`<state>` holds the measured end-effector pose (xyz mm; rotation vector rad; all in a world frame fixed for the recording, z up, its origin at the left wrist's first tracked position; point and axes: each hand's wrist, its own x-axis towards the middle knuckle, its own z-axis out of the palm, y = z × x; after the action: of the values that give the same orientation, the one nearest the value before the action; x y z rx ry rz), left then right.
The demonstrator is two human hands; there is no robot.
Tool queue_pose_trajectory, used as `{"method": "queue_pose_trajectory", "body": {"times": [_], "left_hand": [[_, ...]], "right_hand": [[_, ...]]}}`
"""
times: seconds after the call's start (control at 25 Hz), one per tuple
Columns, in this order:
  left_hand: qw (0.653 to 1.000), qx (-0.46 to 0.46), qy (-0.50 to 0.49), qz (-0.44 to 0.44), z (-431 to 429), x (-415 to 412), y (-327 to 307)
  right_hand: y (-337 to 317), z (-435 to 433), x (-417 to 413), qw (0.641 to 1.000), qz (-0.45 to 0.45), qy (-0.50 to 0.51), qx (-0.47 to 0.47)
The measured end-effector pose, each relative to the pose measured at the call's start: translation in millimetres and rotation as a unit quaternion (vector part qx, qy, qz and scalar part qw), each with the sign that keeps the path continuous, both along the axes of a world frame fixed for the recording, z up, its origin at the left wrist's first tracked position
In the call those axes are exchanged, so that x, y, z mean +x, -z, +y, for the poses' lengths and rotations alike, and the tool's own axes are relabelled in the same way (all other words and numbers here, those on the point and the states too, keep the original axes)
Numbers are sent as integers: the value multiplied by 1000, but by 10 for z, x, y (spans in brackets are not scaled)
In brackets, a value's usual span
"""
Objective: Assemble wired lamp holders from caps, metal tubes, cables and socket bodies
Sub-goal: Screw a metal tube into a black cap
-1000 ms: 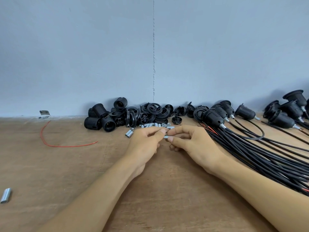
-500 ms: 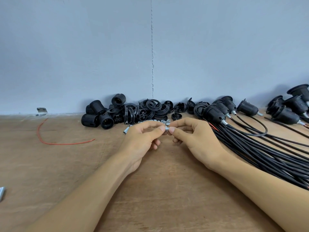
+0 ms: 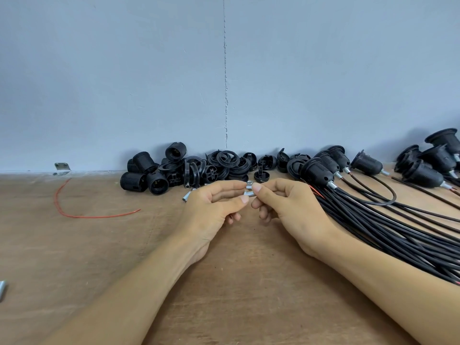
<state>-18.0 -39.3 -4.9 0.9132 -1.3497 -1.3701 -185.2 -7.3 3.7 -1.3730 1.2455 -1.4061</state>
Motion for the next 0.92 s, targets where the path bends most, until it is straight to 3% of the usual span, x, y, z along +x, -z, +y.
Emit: {"method": "queue_pose_trajectory", "body": {"times": [0.16,0.24,0.4,0.92], "left_hand": [[1000,-11,1,-6,4,-6,9],[1000,-17,4,-10,6,-6,9],[1000,-18,2,-9,1,-4,6],[1000,-4,-20,17,0,-8,19]], "right_hand": [[-5,-12,30,997,-59,-13,55],[0,-18,31,997,-40,-3,62],[25,-29,28,998,24,15,53],[23,-16,-7,997,-70,-36,15]]}}
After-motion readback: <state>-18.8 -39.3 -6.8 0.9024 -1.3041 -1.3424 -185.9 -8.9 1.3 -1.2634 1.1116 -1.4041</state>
